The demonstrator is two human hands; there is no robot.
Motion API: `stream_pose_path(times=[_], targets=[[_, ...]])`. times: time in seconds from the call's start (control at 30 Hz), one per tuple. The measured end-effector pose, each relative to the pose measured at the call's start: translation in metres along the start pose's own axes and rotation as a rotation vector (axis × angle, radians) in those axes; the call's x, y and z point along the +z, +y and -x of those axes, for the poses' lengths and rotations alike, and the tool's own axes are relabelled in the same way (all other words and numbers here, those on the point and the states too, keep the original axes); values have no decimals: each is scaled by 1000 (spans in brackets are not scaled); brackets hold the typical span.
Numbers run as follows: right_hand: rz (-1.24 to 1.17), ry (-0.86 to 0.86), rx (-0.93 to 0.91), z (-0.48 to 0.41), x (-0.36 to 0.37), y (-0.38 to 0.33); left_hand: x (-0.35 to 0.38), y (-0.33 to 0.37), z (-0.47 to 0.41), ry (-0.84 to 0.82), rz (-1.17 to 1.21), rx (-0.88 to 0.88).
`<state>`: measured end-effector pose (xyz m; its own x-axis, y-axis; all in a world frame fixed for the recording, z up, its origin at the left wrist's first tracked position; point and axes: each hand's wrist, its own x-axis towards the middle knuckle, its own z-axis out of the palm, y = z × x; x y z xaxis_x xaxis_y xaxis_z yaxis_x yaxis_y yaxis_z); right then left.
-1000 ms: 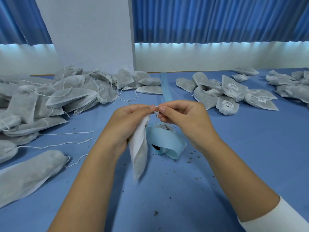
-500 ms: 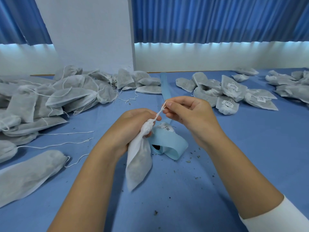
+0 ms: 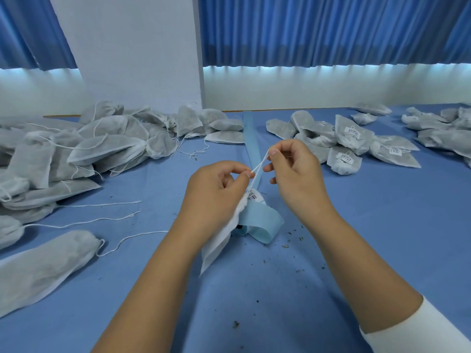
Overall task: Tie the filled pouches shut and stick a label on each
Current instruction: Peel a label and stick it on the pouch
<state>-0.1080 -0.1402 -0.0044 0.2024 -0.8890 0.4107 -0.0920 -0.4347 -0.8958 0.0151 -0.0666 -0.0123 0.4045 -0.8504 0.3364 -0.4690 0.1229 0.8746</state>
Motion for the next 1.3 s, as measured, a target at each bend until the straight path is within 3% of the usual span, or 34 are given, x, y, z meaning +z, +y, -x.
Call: stream_pose_path(times=[0.17,0.3,0.4,0.57,0.77,0.93,1.17,1.3], targets=[[-33,60,37,-2,-1,3,-3,-2,-2,-55,4,-85],[-271,75,92,-7,-8,-2,-19,-2,-6,-183,102,-273],[-400,61,54,-7,-10,-8,-27,-5,-5,-277,84,-267],[-444,9,-59,0,-8,-19,-27,-7,-8,-75,84,-211],[-107,-137,-371,20,4,-18,-27,-12,-13,195,155,-224],[290,-280,-550,26,15,-3,-31,-13,-16,260,256,-356],[369,-247,-479,21,14,7,-34,-5,-14,72,604,-511],[336,-257,-390,18,11,5,-40,0,-12,-90,645,-501]])
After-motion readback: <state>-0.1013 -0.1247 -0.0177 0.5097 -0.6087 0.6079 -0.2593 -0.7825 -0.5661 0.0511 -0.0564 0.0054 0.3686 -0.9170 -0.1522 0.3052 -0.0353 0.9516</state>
